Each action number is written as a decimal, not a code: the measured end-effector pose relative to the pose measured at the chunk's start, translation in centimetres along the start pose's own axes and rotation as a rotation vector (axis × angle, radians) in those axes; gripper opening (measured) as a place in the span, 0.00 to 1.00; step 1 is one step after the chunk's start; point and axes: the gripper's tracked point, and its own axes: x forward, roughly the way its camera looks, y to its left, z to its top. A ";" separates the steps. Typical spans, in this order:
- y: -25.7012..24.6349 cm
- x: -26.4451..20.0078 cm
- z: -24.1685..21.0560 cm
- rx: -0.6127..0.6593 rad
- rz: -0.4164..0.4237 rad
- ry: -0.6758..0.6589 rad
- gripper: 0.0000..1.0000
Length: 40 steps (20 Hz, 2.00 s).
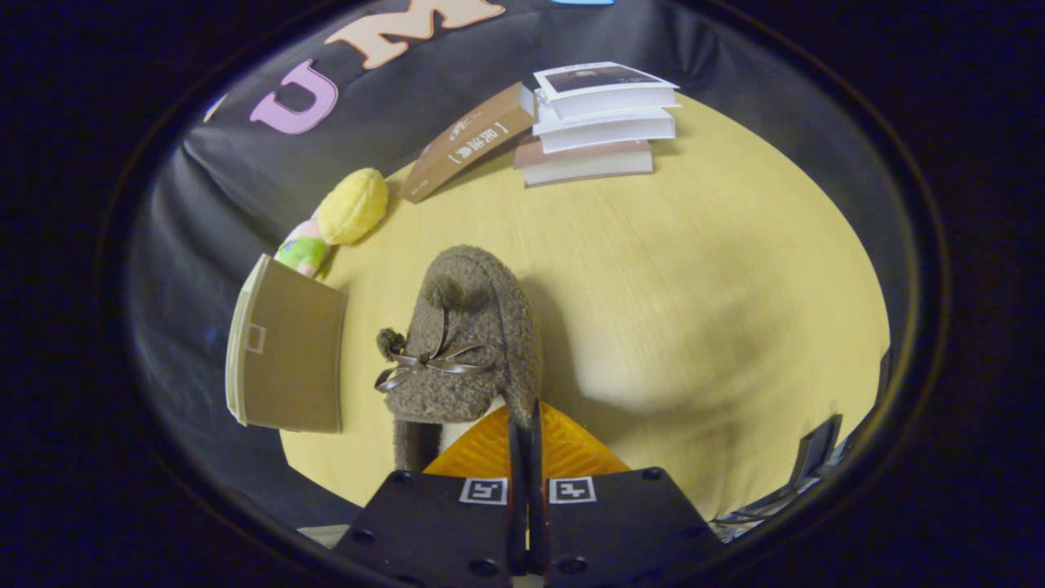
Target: Open the storage box then place both shoes into the box .Put the left shoe in first, then the right shoe, with the right side of both shoes facing outward in a uniform manner.
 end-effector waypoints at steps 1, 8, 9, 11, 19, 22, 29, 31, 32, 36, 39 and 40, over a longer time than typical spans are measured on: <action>1.2 -0.5 0.1 0.002 0.010 -0.004 0.05; 11.1 -3.2 1.5 -0.009 0.099 -0.046 0.05; 12.8 -3.4 1.7 -0.016 0.112 -0.049 0.05; 16.0 -3.8 1.8 -0.030 0.141 -0.050 0.05; 27.9 -4.4 2.2 -0.115 0.231 -0.069 0.05; 32.0 -3.9 1.9 -0.132 0.266 -0.060 0.05; 37.1 1.3 0.4 -0.183 0.200 -0.022 0.05; 36.4 2.8 0.2 -0.212 0.119 -0.025 0.05; 36.1 3.3 -0.1 -0.223 0.080 -0.027 0.05; 36.7 4.1 0.1 -0.227 0.012 -0.063 0.07; 37.2 4.1 0.3 -0.264 -0.008 -0.098 0.25; 37.1 3.7 0.6 -0.272 -0.013 -0.113 0.33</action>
